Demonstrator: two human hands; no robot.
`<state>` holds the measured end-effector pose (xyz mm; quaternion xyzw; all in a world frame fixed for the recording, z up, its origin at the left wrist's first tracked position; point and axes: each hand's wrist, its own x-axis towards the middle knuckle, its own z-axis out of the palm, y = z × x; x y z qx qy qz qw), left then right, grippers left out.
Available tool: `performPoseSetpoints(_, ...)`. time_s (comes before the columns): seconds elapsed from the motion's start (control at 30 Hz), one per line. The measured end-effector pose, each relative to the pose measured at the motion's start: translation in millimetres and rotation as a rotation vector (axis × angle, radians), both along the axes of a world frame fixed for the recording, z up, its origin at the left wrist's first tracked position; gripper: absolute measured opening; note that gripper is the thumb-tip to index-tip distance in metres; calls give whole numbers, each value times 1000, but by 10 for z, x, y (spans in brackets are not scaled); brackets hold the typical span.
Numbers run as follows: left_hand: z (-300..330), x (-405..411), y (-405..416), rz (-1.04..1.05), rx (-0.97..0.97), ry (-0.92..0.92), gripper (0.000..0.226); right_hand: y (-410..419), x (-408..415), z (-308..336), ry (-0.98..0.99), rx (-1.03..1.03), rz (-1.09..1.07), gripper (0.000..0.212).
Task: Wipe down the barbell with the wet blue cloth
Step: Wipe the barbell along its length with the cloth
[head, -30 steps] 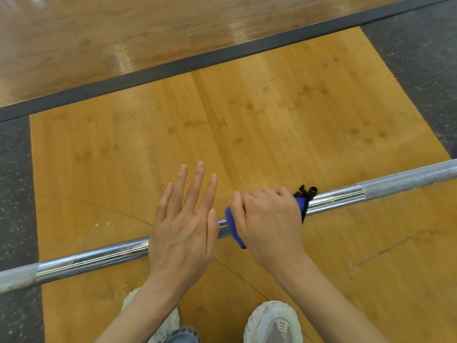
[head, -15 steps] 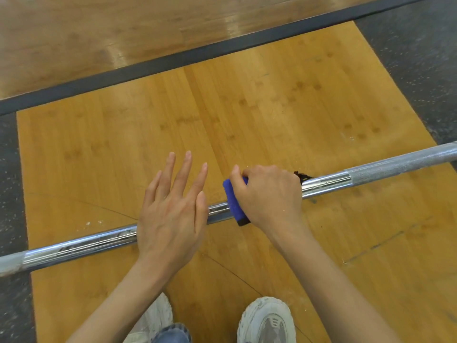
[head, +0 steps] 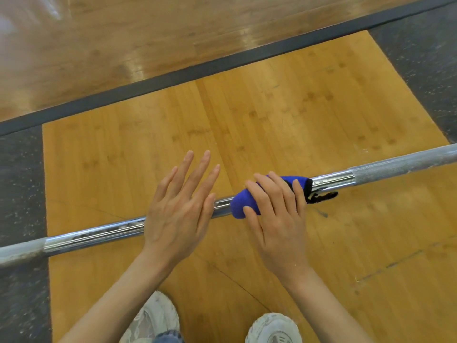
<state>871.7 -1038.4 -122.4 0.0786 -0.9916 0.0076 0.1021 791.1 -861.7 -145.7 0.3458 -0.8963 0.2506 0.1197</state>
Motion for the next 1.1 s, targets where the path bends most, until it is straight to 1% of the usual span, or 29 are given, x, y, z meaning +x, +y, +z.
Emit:
performPoseSetpoints(0.1, 11, -22, -37, -22, 20, -3, 50, -116, -102, 37, -7, 44, -24, 48)
performPoseSetpoints(0.17, 29, -47, -39, 0, 28, 8, 50, -258, -188, 134, 3, 55, -39, 46)
performPoseSetpoints(0.2, 42, -63, -15, 15, 38, 22, 50, -267, -218, 158, 9, 54, -6, 43)
performPoseSetpoints(0.27, 34, -105, 75, 16, 91, 46, 51, -122, -316, 111, 33, 36, 50, 41)
performPoseSetpoints(0.3, 7, -126, 134, 3, 106, 47, 51, -4, -388, 67, 34, 16, 30, 42)
performPoseSetpoints(0.37, -61, -135, 232, -30, 83, 43, 51, 151, -465, 34, -13, -49, -140, 41)
performPoseSetpoints(0.43, -114, -143, 245, -45, 83, 81, 49, 31, -381, 60, -49, -104, -300, 38)
performPoseSetpoints(0.47, -132, -156, 226, -48, 87, 105, 47, -98, -309, 59, -53, -87, -305, 37)
performPoseSetpoints(0.53, -144, -161, 200, -57, 95, 134, 46, -249, -167, 48, -36, -8, -151, 41)
performPoseSetpoints(0.57, -154, -156, 191, -67, 103, 142, 46, -213, -180, 61, -16, 13, -68, 44)
performPoseSetpoints(0.6, -164, -148, 189, -77, 105, 146, 46, -117, -269, 55, 0, 22, -37, 46)
performPoseSetpoints(0.63, -171, -153, 185, -88, 101, 152, 46, 8, -386, 35, 9, 11, -68, 46)
performPoseSetpoints(0.7, -175, -159, 184, -103, 100, 166, 45, 220, -562, 14, -3, -40, -252, 40)
performPoseSetpoints(0.77, -187, -170, 181, -96, 103, 186, 45, 121, -532, 25, -57, -101, -386, 35)
performPoseSetpoints(0.8, -189, -172, 179, -92, 105, 187, 44, 1, -452, 18, -76, -108, -393, 35)
performPoseSetpoints(0.83, -185, -168, 179, -92, 109, 184, 45, -82, -354, 6, -81, -93, -344, 37)
performPoseSetpoints(0.9, -182, -170, 166, -107, 112, 182, 45, -42, -282, -17, -55, -40, -160, 41)
performPoseSetpoints(0.93, -178, -173, 160, -113, 115, 181, 45, 65, -344, -15, -43, -17, -112, 42)
performPoseSetpoints(0.97, -176, -176, 158, -117, 118, 178, 45, 177, -434, -9, -40, -16, -125, 42)
performPoseSetpoints(1.03, -174, -180, 158, -118, 130, 173, 45, 299, -597, 27, -87, -59, -243, 40)
performPoseSetpoints(1.1, -171, -191, 157, -126, 139, 168, 45, 244, -630, 61, -122, -70, -326, 39)
